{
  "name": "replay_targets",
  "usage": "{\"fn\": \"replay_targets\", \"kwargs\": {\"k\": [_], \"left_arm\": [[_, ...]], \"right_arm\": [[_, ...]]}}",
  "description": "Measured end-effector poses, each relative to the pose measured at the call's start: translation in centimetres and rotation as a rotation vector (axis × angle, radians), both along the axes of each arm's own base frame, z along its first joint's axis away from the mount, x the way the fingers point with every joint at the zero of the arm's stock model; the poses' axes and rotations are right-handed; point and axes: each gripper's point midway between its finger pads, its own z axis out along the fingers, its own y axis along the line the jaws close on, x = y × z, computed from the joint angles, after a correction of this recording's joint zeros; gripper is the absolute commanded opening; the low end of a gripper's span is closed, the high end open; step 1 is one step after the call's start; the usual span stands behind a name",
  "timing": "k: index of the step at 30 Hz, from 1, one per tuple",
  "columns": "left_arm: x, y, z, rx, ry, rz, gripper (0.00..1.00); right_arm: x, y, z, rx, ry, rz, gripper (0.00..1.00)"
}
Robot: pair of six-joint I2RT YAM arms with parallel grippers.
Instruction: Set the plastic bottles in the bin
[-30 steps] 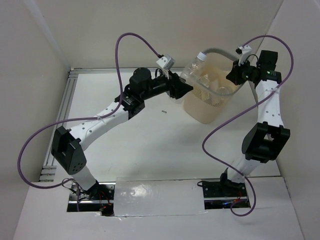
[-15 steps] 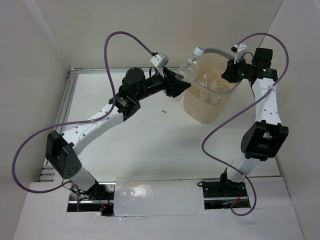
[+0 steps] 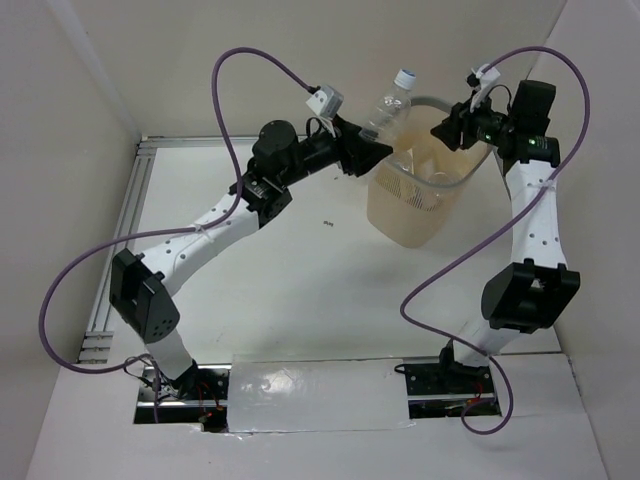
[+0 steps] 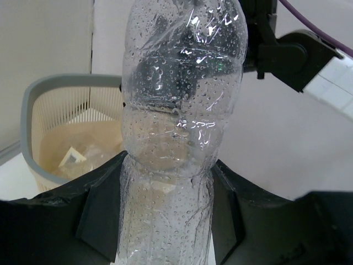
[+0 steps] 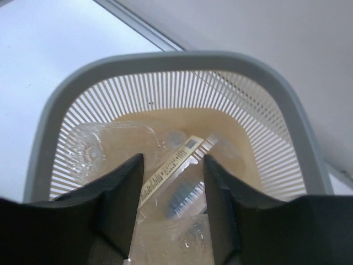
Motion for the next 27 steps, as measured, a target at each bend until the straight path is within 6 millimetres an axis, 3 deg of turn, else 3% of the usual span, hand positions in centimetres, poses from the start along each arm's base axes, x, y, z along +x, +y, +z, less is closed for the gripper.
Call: {"fn": "replay_targets", "kwargs": {"k": [4, 8, 14, 20, 21, 22, 24, 26, 27], "left_arm": [[1.2, -0.5, 1.3, -0.049, -0.004, -0.002, 0.39], [2.8, -1.7, 2.6, -0.111, -0.007, -0.015, 0.39], [5.7, -4.5, 2.6, -0.226, 0.011, -0.060, 0.41], [8.9, -7.5, 1.1, -0.321, 0.053, -0.104, 0.50], [9.4, -7.9, 0.7, -0.327, 0.058, -0.106, 0.53], [9.8, -8.2, 0.3, -0.333, 0.072, -0.105, 0.65], [10.6, -8.6, -0.6, -0.332, 0.089, -0.095, 0.81], [11.0, -8.8, -1.5, -0.319, 0.107, -0.084, 1.00], [11.1, -8.8, -1.8, -0.313, 0.113, -0.080, 1.00]], "right_arm": [[-1.5, 0.5, 3.0, -0.012, -0.070, 0.017, 0.06], [-4.6, 0.4, 6.8, -0.045, -0.171, 0.008, 0.02], [-12.4, 0.6, 11.3, -0.142, -0.352, -0.044, 0.01], [-16.6, 0.6, 10.3, -0.181, -0.364, -0.110, 0.01], [-16.8, 0.5, 10.0, -0.183, -0.356, -0.121, 0.03], [-17.1, 0.4, 9.6, -0.183, -0.345, -0.130, 0.05], [-17.5, 0.2, 8.9, -0.180, -0.323, -0.151, 0.25], [-17.6, -0.1, 7.6, -0.174, -0.283, -0.171, 0.37], [-17.7, -0.1, 7.1, -0.171, -0.263, -0.178, 0.50]]}}
